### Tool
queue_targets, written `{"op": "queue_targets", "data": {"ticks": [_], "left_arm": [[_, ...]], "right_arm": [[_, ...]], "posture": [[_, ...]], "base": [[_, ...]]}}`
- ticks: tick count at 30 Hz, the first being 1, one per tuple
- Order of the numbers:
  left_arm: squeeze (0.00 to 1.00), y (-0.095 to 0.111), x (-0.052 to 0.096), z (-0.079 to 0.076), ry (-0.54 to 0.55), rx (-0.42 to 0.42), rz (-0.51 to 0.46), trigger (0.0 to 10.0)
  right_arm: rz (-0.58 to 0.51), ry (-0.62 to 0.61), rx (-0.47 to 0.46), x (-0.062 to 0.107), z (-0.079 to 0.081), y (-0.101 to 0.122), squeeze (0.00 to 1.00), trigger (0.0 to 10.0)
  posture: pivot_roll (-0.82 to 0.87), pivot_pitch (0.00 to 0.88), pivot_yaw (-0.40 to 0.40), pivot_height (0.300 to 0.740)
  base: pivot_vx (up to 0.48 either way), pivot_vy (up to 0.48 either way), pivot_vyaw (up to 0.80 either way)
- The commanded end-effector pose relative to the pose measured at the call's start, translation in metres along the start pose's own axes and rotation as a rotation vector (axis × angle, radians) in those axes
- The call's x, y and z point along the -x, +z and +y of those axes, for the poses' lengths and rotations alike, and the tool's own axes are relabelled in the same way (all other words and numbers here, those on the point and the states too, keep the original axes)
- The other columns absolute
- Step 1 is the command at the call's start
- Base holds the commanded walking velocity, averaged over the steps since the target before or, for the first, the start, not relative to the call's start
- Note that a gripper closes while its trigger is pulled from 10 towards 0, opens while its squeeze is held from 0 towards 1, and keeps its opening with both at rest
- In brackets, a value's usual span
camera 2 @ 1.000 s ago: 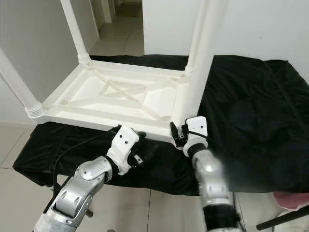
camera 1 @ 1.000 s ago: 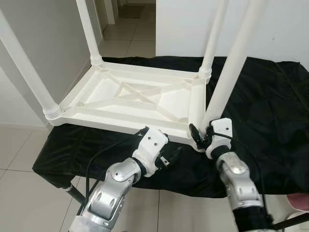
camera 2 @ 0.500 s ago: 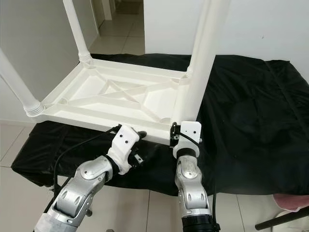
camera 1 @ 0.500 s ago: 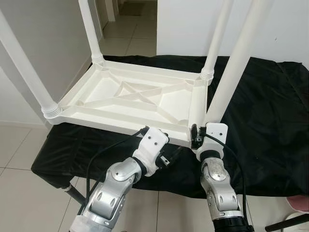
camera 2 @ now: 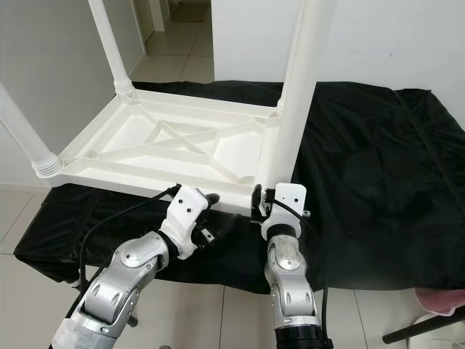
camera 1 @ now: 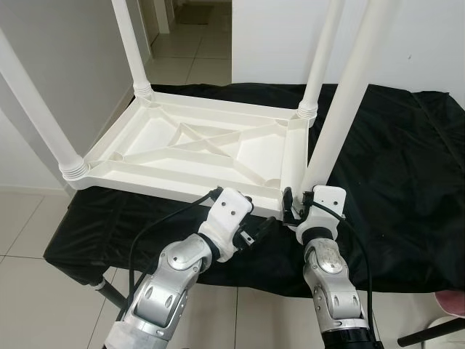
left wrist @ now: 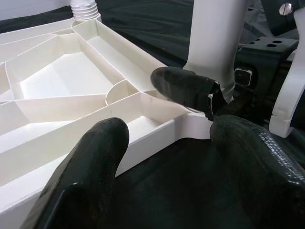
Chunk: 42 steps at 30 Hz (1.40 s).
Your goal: Building children table
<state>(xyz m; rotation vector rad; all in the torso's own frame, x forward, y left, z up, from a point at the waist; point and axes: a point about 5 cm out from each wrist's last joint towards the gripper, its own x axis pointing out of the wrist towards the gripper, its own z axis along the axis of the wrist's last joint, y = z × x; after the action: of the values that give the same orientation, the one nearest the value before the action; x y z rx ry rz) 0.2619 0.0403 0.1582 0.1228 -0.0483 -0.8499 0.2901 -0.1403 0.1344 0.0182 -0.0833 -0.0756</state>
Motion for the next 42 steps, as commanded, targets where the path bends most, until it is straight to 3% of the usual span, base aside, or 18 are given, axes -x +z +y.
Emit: {"op": "queue_targets", "data": {"ticks": [1,11,12,17,28,29,32,33,34,35,37,38,42], "left_arm": [[0.00,-0.004,0.001,0.003,0.044,-0.005,0.015,10.0],[0.00,-0.003,0.002,0.005,0.051,-0.002,0.013,10.0],[0.00,-0.003,0.001,0.005,0.048,0.002,0.010,10.0],[0.00,-0.003,0.000,0.006,0.043,-0.001,0.009,10.0],[0.00,0.000,-0.005,0.005,0.045,0.002,-0.005,10.0],[0.00,-0.001,-0.005,0.005,0.043,0.001,-0.004,10.0],[0.00,-0.001,-0.005,0.005,0.041,0.000,-0.003,10.0],[0.00,-0.001,-0.005,0.005,0.042,-0.001,-0.003,10.0],[0.00,-0.001,-0.005,0.006,0.043,-0.001,-0.003,10.0],[0.00,-0.001,-0.005,0.007,0.045,-0.002,-0.003,10.0],[0.00,-0.001,-0.005,0.007,0.045,-0.003,-0.004,10.0],[0.00,-0.001,-0.005,0.007,0.045,-0.005,-0.004,10.0],[0.00,-0.001,-0.004,0.007,0.044,-0.007,-0.004,10.0]], "right_arm": [[-0.015,0.022,-0.013,-0.002,0.000,0.001,0.00,10.0],[-0.050,0.096,-0.025,-0.008,-0.008,0.006,0.00,10.0],[-0.076,0.182,-0.010,-0.013,-0.008,0.013,0.00,10.0],[-0.102,0.315,0.020,-0.020,-0.009,0.021,0.00,10.0],[-0.103,0.526,0.037,-0.026,-0.013,0.028,0.00,10.0],[-0.100,0.541,0.046,-0.026,-0.013,0.028,0.00,8.7],[-0.095,0.558,0.061,-0.027,-0.015,0.027,0.00,8.7],[-0.087,0.569,0.074,-0.027,-0.018,0.026,0.00,4.2],[-0.081,0.577,0.082,-0.028,-0.020,0.024,0.00,4.2],[-0.072,0.588,0.092,-0.028,-0.023,0.023,0.00,0.9],[-0.069,0.594,0.094,-0.028,-0.024,0.022,0.00,0.9],[-0.062,0.595,0.095,-0.028,-0.027,0.021,0.00,0.0],[-0.053,0.595,0.092,-0.028,-0.031,0.019,0.00,0.0]], "posture": [[-0.02,0.047,0.052,0.740],[-0.02,0.054,0.050,0.740],[-0.03,0.057,0.052,0.740],[-0.04,0.056,0.053,0.740],[-0.05,0.057,0.054,0.740],[-0.05,0.058,0.053,0.740],[-0.05,0.058,0.053,0.740],[-0.04,0.056,0.054,0.740],[-0.04,0.056,0.054,0.740],[-0.04,0.055,0.054,0.740],[-0.04,0.055,0.054,0.740],[-0.04,0.051,0.053,0.740],[-0.04,0.048,0.054,0.740]], "base": [[0.000,0.000,0.00],[0.000,0.000,0.00],[0.000,0.000,0.00],[0.000,0.000,0.00],[0.000,0.000,0.00],[0.000,0.000,0.00],[0.000,0.000,0.00],[0.000,0.000,0.00],[0.000,0.000,0.00],[0.000,0.000,0.00],[0.000,0.000,0.00],[0.000,0.000,0.00],[0.000,0.000,0.00]]}}
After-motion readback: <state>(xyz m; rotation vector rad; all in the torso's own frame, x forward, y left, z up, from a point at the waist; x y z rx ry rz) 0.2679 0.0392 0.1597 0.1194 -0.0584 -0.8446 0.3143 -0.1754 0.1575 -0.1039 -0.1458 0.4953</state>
